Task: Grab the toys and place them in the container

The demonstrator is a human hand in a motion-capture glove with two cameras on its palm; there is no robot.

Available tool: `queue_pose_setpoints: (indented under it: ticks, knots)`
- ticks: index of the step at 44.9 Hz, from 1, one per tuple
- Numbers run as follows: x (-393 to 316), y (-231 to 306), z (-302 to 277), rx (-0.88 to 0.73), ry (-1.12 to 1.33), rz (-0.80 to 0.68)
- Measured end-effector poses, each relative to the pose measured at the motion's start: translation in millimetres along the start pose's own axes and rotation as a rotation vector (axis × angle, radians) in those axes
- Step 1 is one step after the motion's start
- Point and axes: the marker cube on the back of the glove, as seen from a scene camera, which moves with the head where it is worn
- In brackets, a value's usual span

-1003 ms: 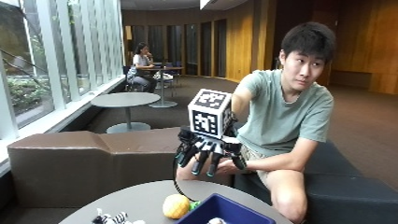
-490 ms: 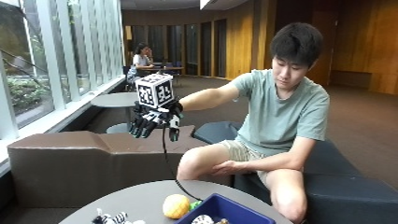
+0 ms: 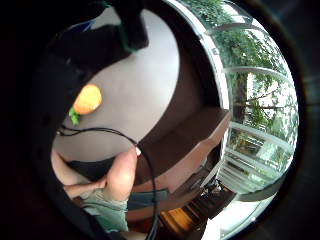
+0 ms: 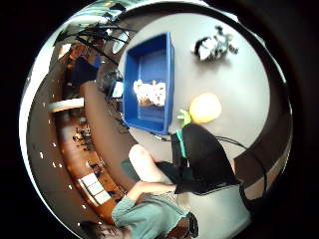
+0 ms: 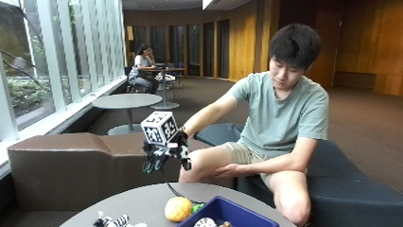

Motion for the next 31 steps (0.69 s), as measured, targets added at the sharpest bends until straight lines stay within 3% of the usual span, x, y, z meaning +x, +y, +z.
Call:
queue_pose_setpoints:
  ticks: [13, 20, 31]
  knots:
    - [-11, -21, 160, -0.217, -0.04, -0.045]
    - [-15, -37, 187, 0.019, -0.04, -0.016]
    - [-11, -57, 182, 0.05, -0.137, 0.056]
